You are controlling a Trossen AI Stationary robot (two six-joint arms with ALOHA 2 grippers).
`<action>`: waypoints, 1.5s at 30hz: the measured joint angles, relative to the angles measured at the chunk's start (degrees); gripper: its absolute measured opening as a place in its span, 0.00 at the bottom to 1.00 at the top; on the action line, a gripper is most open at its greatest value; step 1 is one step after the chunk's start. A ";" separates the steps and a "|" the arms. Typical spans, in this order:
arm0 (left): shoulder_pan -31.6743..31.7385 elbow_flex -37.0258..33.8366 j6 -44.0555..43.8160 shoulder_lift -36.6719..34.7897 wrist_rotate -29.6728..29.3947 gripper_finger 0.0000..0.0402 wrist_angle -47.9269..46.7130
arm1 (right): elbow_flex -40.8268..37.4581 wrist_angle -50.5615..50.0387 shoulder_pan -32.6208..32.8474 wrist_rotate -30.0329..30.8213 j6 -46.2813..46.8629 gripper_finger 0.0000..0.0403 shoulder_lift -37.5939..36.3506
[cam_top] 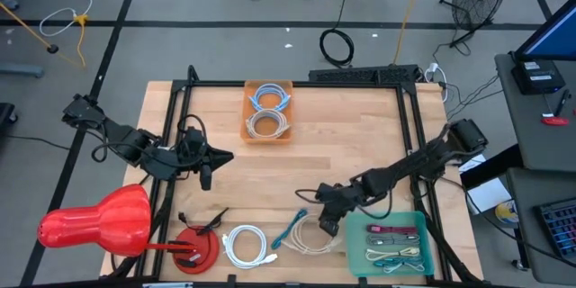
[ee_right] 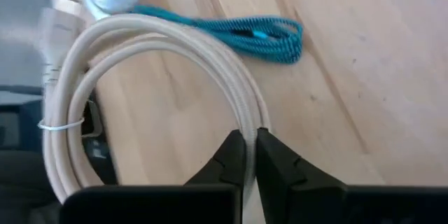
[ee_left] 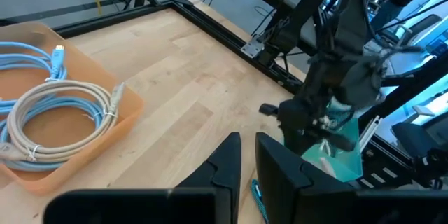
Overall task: Pick & Place USB Port
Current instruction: Put the brown usb cable into the orange bin
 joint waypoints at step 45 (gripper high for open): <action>0.07 0.00 -0.93 0.02 -0.86 0.12 0.00 | 0.27 -27.94 -27.56 13.16 -20.06 0.10 1.24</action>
